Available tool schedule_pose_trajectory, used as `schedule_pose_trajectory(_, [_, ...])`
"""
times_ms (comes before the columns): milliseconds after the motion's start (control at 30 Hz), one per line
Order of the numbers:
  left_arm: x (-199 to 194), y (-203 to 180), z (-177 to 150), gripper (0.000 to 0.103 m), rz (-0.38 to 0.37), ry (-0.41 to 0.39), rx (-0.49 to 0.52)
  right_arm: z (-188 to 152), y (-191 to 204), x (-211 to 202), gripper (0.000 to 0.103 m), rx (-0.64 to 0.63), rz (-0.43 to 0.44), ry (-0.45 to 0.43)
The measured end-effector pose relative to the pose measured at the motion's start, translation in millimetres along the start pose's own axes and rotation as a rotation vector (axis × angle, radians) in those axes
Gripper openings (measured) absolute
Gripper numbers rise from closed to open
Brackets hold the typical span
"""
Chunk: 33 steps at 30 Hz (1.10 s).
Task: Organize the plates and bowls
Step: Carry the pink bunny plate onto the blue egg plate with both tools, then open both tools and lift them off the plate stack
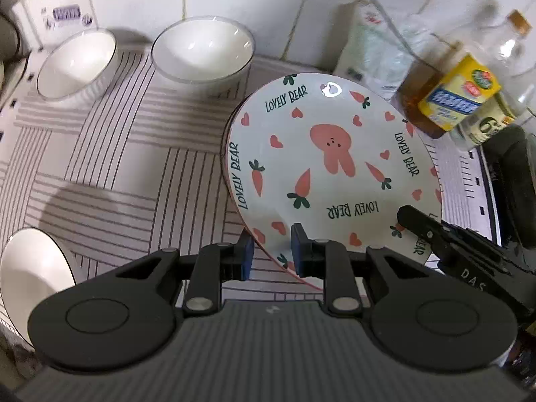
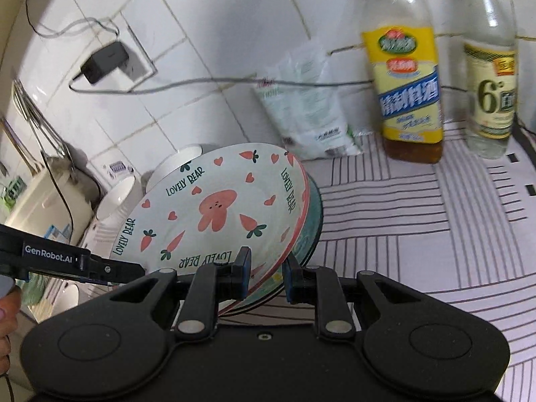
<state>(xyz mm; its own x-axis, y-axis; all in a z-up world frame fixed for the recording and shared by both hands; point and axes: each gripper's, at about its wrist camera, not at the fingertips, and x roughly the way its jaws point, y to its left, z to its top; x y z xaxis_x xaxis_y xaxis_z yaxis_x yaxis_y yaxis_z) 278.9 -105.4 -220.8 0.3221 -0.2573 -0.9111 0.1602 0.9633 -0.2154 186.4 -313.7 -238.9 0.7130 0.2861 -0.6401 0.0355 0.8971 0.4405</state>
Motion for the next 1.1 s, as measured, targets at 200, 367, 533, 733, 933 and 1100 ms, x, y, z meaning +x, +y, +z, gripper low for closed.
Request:
schedule_pose_trajectory(200, [12, 10, 5, 0.021, -0.005, 0.05, -0.043, 4, 10, 17, 0.024, -0.04, -0.049, 0.062])
schedule_pose_trajectory(367, [22, 11, 11, 0.022, -0.002, 0.091, -0.053, 6, 16, 24, 0.024, -0.067, -0.082, 0.088])
schedule_pose_trajectory(533, [28, 10, 14, 0.022, -0.022, 0.115, -0.055, 9, 24, 26, 0.025, -0.109, -0.146, 0.092])
schedule_pose_trajectory(733, [29, 12, 14, 0.023, -0.016, 0.116, -0.072, 7, 34, 28, 0.026, -0.171, -0.218, 0.073])
schedule_pose_trajectory(933, [36, 7, 17, 0.022, 0.014, 0.143, -0.069, 2, 47, 34, 0.034, -0.258, -0.311, 0.081])
schedule_pose_trajectory(1100, [40, 8, 19, 0.022, 0.026, 0.139, -0.073, -2, 48, 37, 0.036, -0.266, -0.357, 0.075])
